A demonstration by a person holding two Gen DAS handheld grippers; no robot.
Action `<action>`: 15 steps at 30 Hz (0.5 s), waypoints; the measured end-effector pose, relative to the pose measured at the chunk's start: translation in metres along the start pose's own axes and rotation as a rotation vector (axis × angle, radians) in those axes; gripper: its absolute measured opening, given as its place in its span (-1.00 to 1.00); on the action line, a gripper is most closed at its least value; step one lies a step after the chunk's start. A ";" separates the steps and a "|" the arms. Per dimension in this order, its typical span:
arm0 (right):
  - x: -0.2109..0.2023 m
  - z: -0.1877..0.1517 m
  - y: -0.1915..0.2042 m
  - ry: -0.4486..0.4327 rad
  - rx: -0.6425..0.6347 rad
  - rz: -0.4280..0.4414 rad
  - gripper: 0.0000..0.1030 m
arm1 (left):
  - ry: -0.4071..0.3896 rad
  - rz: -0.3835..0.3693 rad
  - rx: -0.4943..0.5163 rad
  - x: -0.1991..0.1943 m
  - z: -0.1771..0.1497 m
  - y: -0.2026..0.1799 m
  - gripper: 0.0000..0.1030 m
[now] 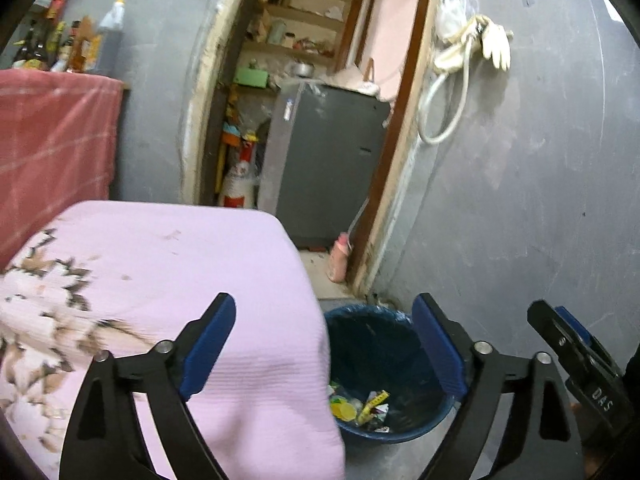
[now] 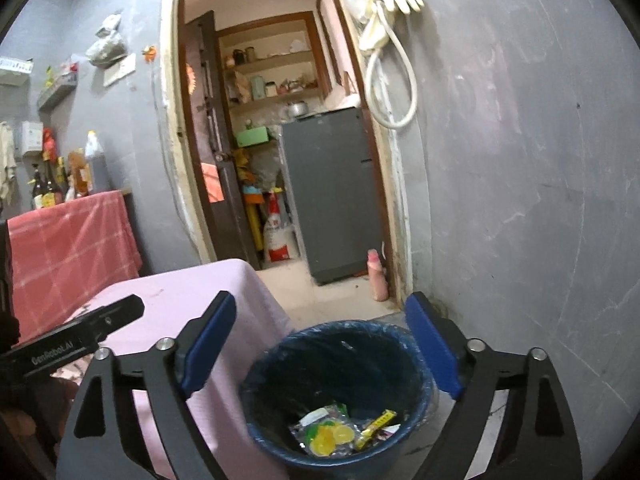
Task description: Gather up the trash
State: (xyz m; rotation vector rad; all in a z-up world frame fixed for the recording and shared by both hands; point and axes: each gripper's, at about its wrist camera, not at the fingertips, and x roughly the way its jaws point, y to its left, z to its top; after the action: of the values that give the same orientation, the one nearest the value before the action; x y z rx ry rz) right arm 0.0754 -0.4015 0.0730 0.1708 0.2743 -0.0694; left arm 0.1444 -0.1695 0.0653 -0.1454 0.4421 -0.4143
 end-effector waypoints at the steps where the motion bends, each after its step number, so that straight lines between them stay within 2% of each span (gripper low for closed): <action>1: -0.003 0.000 0.005 -0.006 -0.004 0.005 0.87 | -0.012 0.004 -0.003 -0.009 0.001 0.004 0.73; 2: -0.008 0.001 0.010 -0.017 -0.009 0.016 0.98 | -0.023 0.009 -0.005 -0.017 0.002 0.008 0.78; 3: -0.013 0.002 0.016 -0.025 -0.014 0.026 1.00 | -0.030 0.015 -0.004 -0.023 0.002 0.011 0.81; 9: -0.039 0.006 0.044 -0.053 -0.019 0.055 1.00 | -0.069 0.058 0.018 -0.069 0.003 0.030 0.91; 15: -0.068 0.007 0.069 -0.072 -0.036 0.070 1.00 | -0.089 0.093 -0.001 -0.109 -0.002 0.048 0.95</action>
State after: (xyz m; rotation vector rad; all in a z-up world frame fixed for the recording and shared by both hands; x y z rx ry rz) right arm 0.0179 -0.3314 0.1091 0.1416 0.1977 -0.0013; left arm 0.0706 -0.0806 0.0945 -0.1435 0.3599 -0.3146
